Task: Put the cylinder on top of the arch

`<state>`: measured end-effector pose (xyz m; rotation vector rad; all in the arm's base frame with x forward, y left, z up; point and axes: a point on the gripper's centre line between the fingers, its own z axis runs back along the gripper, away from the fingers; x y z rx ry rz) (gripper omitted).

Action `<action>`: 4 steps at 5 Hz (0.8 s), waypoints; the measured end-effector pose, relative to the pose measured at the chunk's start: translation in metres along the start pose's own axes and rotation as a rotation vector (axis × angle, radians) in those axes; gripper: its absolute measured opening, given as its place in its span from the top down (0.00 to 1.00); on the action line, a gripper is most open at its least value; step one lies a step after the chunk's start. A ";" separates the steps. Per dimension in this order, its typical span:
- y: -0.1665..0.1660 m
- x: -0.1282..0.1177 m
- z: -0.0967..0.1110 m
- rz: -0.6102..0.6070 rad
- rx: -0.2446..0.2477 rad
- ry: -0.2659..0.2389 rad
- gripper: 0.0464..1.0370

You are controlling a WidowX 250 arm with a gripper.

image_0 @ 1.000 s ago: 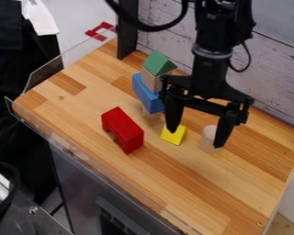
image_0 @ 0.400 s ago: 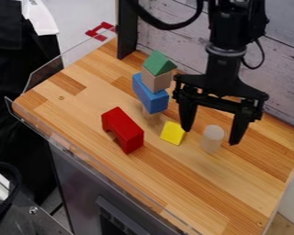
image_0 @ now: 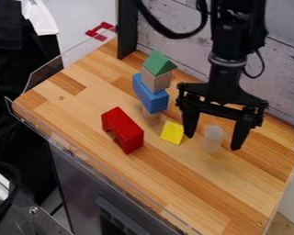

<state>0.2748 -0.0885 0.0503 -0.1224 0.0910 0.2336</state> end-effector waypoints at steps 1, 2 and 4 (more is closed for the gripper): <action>-0.003 0.005 -0.004 -0.002 -0.003 0.004 0.04; -0.003 0.007 -0.009 -0.002 0.004 0.016 0.04; 0.003 0.016 -0.015 0.008 0.032 0.028 0.04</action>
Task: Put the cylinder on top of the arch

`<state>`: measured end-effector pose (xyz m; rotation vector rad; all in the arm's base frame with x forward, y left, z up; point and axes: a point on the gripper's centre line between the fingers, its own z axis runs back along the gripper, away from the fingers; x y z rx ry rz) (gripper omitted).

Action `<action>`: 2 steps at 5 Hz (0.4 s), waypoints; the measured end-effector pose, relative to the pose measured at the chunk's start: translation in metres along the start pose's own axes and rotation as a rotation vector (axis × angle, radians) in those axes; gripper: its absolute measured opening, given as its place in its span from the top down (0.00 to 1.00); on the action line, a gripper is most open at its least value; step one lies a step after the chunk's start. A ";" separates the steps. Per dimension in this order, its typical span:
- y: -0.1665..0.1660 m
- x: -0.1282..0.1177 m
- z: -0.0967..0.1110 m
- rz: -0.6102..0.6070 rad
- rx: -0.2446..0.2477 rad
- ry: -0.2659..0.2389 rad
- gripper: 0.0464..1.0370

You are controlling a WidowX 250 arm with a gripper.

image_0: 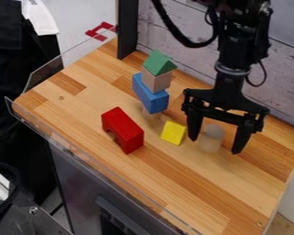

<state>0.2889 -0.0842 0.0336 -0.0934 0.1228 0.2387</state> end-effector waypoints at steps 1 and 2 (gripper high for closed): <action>0.000 0.003 -0.002 -0.004 0.010 0.003 0.04; 0.000 0.006 -0.011 0.000 0.021 0.028 0.04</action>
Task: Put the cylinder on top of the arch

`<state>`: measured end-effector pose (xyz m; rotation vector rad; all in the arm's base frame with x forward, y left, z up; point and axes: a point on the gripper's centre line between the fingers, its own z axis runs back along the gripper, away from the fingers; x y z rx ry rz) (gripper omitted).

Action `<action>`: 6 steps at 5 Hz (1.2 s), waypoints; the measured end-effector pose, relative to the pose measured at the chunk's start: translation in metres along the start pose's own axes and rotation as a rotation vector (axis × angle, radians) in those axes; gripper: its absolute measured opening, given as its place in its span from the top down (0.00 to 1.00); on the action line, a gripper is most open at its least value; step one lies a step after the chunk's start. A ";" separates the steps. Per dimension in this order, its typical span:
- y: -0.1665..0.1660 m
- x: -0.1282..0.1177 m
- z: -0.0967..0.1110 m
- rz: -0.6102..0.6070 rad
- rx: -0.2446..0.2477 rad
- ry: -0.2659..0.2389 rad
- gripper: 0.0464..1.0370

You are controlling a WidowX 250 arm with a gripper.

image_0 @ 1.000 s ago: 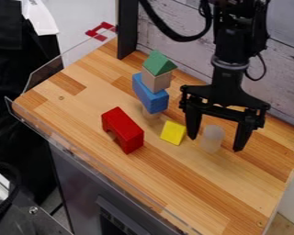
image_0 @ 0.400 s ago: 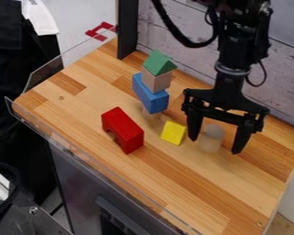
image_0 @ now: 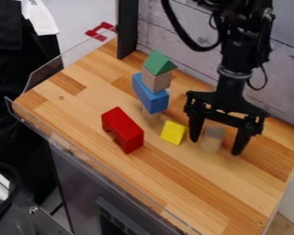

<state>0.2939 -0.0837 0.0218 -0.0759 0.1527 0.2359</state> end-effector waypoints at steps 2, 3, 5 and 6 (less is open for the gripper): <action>0.001 0.010 -0.017 0.074 -0.006 0.015 0.39; 0.004 0.011 -0.017 0.120 -0.030 0.006 0.48; 0.019 -0.028 0.015 0.054 -0.040 -0.022 0.48; 0.029 -0.061 0.040 -0.078 0.033 -0.009 0.48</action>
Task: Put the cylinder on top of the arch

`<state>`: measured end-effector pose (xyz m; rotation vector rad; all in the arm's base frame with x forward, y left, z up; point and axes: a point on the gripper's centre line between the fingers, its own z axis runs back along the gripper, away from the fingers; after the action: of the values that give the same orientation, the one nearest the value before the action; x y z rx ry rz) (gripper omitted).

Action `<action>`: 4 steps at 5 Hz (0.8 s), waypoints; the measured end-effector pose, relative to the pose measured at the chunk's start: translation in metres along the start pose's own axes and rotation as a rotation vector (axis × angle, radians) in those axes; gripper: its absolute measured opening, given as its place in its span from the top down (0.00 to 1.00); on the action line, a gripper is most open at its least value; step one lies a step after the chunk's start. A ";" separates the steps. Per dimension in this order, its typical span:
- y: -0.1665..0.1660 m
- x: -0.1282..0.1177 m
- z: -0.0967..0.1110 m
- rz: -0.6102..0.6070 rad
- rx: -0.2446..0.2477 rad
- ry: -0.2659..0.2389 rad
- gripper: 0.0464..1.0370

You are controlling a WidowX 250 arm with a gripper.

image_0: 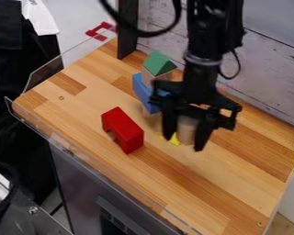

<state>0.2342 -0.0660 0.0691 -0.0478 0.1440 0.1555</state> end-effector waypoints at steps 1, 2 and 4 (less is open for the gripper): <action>-0.001 -0.020 0.010 -0.107 0.049 0.027 0.48; 0.010 -0.021 0.008 -0.112 0.077 0.042 0.48; 0.060 -0.004 -0.003 0.014 0.062 0.044 0.48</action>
<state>0.2205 -0.0077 0.0649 0.0114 0.1934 0.1642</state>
